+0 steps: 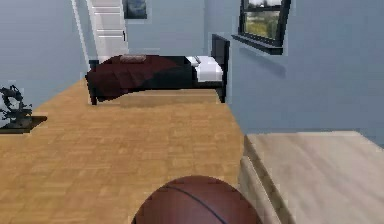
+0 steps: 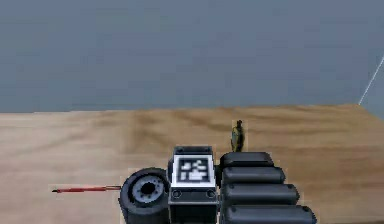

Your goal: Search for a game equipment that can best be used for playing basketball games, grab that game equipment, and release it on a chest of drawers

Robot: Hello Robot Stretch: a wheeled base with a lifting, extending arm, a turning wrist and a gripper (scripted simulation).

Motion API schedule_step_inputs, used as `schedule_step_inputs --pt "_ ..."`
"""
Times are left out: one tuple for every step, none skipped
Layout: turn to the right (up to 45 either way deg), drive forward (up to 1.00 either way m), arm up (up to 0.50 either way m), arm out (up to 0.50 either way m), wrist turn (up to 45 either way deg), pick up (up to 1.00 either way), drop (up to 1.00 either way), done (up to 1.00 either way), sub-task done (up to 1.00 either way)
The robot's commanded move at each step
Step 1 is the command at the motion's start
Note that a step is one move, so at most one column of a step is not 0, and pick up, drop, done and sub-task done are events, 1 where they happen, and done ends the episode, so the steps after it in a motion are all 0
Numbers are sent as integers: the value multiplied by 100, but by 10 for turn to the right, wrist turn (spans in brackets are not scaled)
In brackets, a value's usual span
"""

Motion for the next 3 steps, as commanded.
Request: schedule_step_inputs --pt "0 20 0 0 0 0 0 0 0" --pt "120 0 0 0 0 0 0 0 0" --pt "0 0 0 14 0 0 0 0 0"
